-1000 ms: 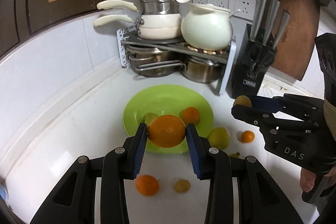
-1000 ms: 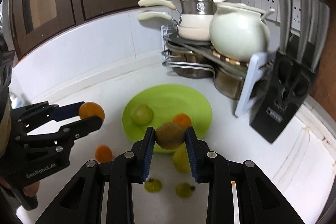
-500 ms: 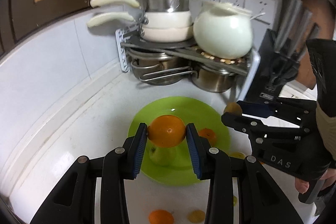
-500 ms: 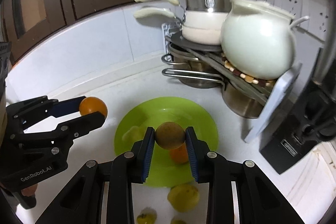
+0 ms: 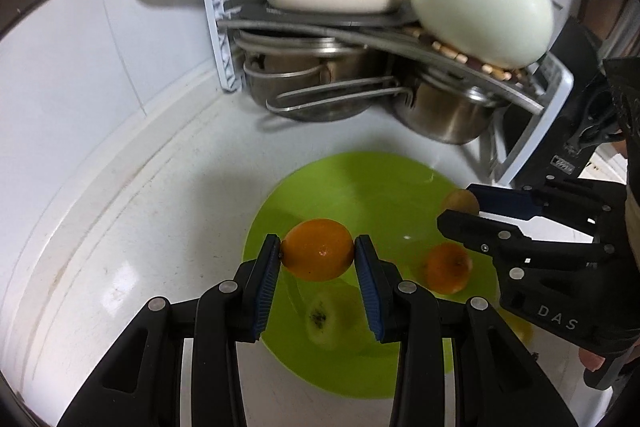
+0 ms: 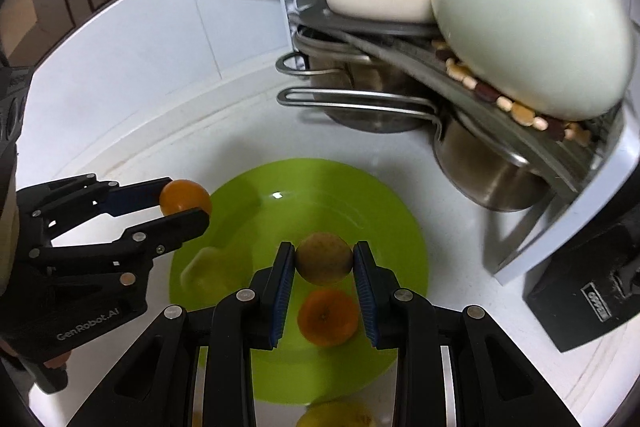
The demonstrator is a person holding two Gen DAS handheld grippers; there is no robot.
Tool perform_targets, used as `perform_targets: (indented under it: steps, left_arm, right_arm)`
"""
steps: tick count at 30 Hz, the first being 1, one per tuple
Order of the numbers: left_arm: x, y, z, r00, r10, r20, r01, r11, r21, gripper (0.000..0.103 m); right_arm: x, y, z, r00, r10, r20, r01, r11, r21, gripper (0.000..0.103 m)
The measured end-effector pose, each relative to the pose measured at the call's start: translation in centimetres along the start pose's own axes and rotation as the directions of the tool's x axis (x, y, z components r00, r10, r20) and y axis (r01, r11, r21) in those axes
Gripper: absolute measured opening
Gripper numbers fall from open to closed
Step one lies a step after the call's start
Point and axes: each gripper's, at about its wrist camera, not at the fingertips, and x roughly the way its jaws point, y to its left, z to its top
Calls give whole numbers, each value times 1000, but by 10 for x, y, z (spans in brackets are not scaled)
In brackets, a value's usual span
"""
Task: Organize fruits
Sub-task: 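Carry the orange and kiwi in both tools over the green plate, then open both tools to drop the orange and kiwi onto the plate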
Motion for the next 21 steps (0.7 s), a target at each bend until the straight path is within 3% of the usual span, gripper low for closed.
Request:
perform_targets:
  steps: [9, 21]
  left_arm:
    - [29, 0, 5, 996, -20, -81, 20, 1000, 4, 38]
    - [27, 0, 5, 997, -11, -77, 13, 1000, 16, 39]
  right_arm:
    - [24, -3, 1, 998, -3, -62, 3, 1000, 2, 31]
    - [30, -6, 1, 998, 14, -60, -13, 1000, 19, 33]
